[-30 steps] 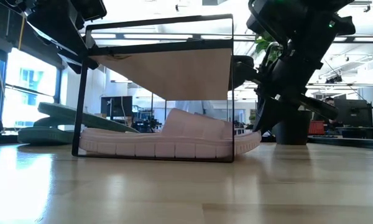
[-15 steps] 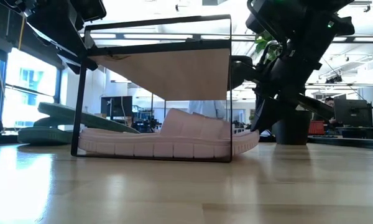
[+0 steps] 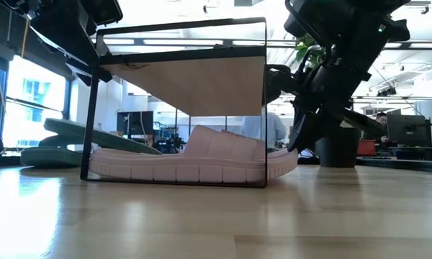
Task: Pick and place slides into the shelf
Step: Put the pink slide under the shelf
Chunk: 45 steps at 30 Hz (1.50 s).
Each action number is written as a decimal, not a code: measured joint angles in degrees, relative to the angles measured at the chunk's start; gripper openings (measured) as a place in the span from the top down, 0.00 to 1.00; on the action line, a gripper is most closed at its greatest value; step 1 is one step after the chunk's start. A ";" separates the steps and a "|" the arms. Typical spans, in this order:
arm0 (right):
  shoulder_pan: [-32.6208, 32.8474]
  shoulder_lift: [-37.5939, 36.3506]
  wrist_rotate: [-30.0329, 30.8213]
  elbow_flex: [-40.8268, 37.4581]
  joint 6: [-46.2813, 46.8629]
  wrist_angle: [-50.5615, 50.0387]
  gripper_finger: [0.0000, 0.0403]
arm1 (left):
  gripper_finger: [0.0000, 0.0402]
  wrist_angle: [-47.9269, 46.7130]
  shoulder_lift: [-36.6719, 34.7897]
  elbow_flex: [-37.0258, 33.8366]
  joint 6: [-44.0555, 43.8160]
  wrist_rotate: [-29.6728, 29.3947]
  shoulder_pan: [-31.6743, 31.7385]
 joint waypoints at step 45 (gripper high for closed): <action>7.47 -11.04 4.77 -12.21 0.47 -3.59 1.00 | 0.71 -0.47 0.07 0.11 0.11 -1.49 0.02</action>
